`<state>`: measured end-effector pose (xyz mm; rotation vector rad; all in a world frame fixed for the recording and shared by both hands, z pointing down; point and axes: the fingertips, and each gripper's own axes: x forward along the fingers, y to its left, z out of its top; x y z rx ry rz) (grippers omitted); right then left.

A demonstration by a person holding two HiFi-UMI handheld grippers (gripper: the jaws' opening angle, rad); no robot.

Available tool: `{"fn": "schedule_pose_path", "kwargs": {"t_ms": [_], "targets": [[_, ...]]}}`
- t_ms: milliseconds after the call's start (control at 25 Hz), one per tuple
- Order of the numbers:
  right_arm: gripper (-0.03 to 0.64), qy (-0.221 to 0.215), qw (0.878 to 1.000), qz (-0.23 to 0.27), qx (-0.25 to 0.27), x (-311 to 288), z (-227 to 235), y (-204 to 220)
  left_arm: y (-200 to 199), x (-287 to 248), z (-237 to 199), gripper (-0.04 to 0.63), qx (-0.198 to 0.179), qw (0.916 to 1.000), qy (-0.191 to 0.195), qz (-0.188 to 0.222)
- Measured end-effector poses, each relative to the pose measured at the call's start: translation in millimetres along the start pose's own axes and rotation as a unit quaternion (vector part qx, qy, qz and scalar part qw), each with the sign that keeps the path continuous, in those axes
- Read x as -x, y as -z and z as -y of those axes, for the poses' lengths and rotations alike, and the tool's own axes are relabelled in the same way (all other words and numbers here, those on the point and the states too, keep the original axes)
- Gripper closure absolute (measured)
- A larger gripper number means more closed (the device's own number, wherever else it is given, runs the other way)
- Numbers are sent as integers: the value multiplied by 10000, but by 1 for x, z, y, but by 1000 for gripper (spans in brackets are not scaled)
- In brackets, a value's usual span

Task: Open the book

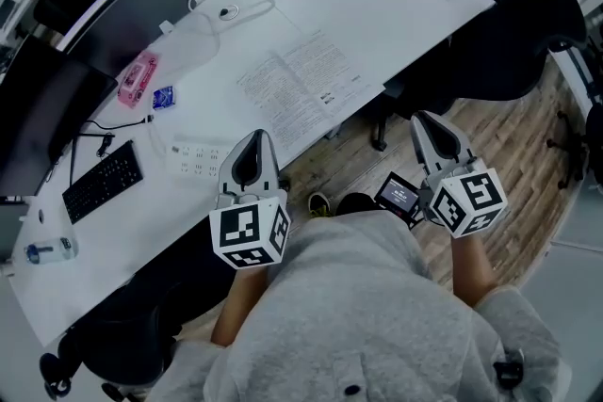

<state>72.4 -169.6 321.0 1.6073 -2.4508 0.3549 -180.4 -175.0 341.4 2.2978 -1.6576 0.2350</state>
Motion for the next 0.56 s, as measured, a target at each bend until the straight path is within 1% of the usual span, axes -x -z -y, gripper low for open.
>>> {"fn": "schedule_pose_path", "kwargs": {"t_ms": [80, 240, 360, 560], "targets": [[568, 39, 10000, 45, -5, -1, 1, -1, -1, -3, 0, 586, -27, 10000, -5, -1], [568, 90, 9999, 49, -101, 2, 3, 1, 8, -6, 4, 586, -40, 9999, 26, -137], [568, 96, 9999, 39, -106, 1, 4, 1, 7, -8, 3, 586, -67, 9999, 38, -141], [568, 119, 9998, 77, -106, 1, 3, 2, 7, -8, -4, 586, 77, 9999, -43, -119]]}}
